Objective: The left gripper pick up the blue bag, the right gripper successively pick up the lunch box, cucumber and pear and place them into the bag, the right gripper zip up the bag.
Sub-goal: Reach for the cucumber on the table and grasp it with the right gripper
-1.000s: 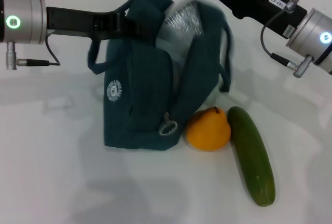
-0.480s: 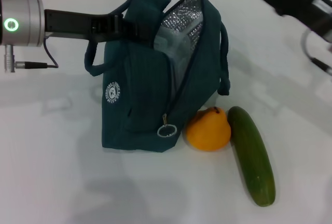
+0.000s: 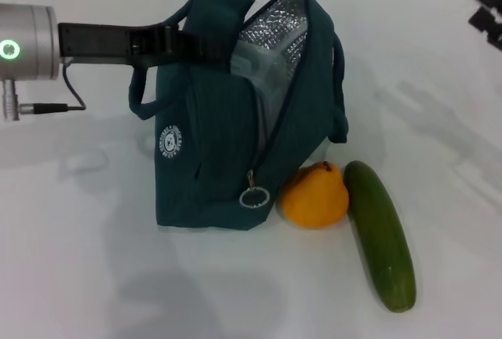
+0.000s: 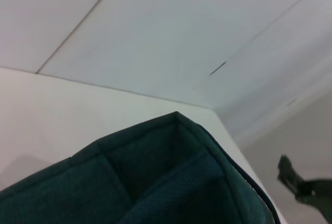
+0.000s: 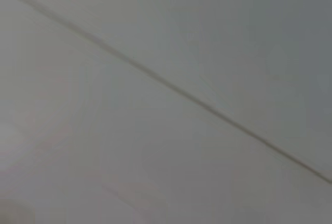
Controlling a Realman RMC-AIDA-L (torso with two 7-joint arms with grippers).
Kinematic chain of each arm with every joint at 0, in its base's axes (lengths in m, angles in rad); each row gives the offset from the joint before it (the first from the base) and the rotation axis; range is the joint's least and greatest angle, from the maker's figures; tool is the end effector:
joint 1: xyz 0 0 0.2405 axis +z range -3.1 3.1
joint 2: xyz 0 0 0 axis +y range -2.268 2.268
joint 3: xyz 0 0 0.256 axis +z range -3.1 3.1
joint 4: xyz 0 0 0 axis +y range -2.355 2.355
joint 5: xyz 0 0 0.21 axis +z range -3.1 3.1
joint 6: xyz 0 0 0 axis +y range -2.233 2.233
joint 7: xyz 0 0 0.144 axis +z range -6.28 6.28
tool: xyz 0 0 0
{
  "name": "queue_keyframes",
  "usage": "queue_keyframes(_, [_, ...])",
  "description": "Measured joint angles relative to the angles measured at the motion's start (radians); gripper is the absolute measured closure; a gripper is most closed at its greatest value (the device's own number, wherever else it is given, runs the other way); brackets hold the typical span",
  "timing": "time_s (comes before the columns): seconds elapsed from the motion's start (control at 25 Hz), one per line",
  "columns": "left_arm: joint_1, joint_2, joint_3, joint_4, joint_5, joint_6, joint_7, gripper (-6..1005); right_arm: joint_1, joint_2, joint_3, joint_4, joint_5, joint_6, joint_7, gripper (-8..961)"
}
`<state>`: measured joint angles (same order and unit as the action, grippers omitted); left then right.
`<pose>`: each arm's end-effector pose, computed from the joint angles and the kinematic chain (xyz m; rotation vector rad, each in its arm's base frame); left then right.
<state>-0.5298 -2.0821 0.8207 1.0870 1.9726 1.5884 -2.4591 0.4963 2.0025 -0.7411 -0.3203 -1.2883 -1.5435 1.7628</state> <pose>-0.2033 0.3573 0.0527 -2.4707 -1.5349 -0.7374 0.2684 0.3422 0.0396 -2.0115 1.3643 1.5928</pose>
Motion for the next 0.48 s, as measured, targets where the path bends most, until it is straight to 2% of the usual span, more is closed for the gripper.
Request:
queue_keyframes(0.08, [0.001,0.000,-0.013,-0.015,-0.004,-0.001,0.011,957,-0.011,-0.013,-0.056,-0.015,-0.001,-0.017,-0.062,85])
queue_keyframes(0.12, [0.002,0.000,-0.016,-0.019,-0.005,-0.001,0.014,957,-0.011,-0.013,-0.056,-0.015,-0.001,-0.017,-0.062,83])
queue_keyframes(0.16, [0.003,0.000,-0.018,-0.022,-0.005,-0.001,0.020,957,-0.014,-0.033,-0.129,-0.027,-0.001,-0.030,-0.157,81])
queue_keyframes(0.28, [0.004,0.000,-0.019,-0.028,-0.006,-0.001,0.031,957,-0.023,-0.053,-0.183,-0.051,-0.004,-0.035,-0.241,76])
queue_keyframes(0.4, [0.005,0.000,-0.019,-0.038,-0.006,-0.001,0.038,957,-0.044,-0.077,-0.229,-0.144,-0.057,-0.037,-0.339,77])
queue_keyframes(0.48, [0.008,-0.001,-0.019,-0.045,-0.006,-0.001,0.042,957,-0.055,-0.081,-0.229,-0.225,-0.126,-0.037,-0.381,77])
